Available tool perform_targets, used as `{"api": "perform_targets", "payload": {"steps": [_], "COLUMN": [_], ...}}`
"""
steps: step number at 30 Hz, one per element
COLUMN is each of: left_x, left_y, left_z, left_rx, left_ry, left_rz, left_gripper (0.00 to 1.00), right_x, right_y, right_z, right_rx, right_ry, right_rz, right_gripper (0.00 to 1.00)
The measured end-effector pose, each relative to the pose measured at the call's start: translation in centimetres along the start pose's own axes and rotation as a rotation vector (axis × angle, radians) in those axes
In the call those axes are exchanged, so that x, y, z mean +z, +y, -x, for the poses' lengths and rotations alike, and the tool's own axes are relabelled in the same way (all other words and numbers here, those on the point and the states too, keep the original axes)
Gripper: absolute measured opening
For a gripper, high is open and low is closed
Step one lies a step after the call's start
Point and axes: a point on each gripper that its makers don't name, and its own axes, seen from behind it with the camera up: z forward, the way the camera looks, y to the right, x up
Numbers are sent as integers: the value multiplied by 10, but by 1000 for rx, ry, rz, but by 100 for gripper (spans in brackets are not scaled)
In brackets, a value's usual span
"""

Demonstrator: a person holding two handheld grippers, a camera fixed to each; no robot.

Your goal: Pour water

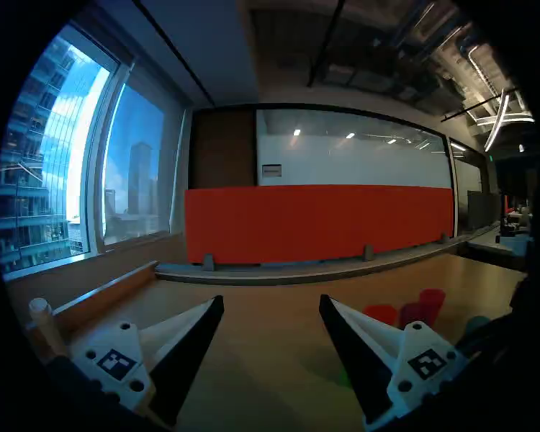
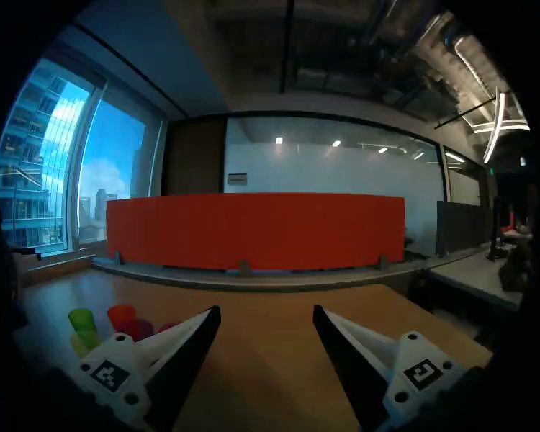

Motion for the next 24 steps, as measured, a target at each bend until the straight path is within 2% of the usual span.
{"api": "perform_targets", "payload": {"steps": [9, 21, 24], "left_x": [12, 18, 19], "left_y": [-2, 4, 9], "left_z": [-49, -130, -141], "left_rx": [-12, -33, -30], "left_ry": [-42, -11, -6], "left_rz": [25, 93, 123], "left_gripper": [99, 99, 99], "right_x": [5, 10, 11], "right_y": [-1, -14, -18], "right_z": [-51, -113, -118], "right_rx": [-22, 28, 41], "right_ry": [0, -10, -16], "right_rz": [-25, -102, -123], "right_gripper": [99, 99, 99]}}
